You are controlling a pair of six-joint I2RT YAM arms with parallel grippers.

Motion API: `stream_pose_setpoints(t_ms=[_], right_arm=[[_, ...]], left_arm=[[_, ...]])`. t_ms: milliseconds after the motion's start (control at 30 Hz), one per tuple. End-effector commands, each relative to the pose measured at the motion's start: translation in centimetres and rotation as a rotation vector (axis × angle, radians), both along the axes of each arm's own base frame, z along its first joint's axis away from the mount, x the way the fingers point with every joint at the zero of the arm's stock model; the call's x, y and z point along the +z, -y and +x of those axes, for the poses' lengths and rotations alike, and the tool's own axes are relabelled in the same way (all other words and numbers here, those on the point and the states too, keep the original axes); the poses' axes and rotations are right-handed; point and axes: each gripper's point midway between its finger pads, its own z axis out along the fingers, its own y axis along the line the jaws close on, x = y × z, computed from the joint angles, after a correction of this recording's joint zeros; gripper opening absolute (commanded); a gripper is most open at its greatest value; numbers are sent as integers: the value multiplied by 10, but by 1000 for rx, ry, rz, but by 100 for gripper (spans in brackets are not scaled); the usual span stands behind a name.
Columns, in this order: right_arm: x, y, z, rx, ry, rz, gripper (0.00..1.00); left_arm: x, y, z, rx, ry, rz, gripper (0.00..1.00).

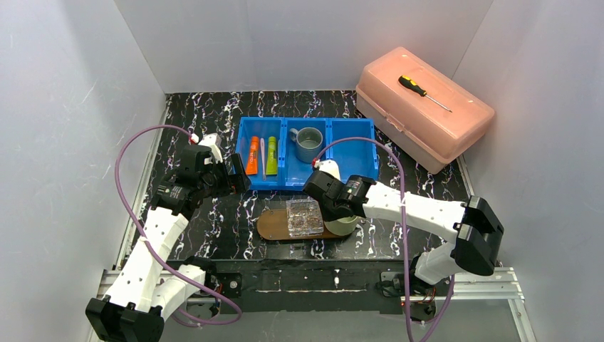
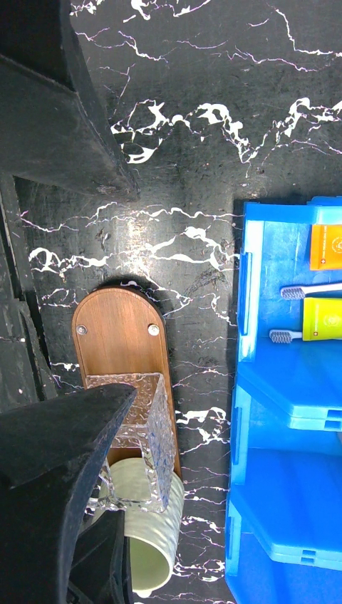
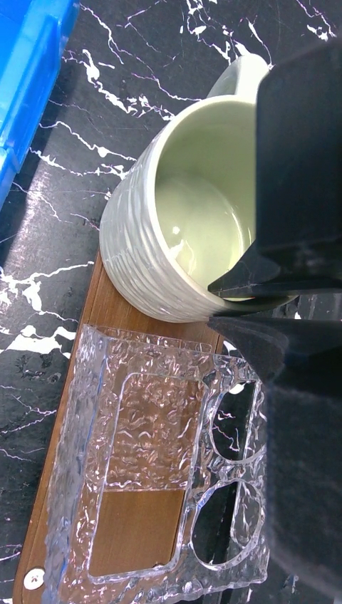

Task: Prepare toiletry sets of a toothbrush and toothpaste on the tray

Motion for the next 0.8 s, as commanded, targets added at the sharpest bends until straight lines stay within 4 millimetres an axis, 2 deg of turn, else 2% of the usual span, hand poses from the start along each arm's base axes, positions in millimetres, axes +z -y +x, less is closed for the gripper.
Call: stream_pose_setpoints(t_ms=[0,500,767], right_arm=[[8,-4,7,-4,48,25,5],[17,-6,8,-7,62,49,30],[25,-8,8,-7,69,57,39]], left_arm=[[6,-2,-3,-7,9,12,98],[5,-2,-3,-7,7,14,98],[5,-2,-3,-6,9,15,98]])
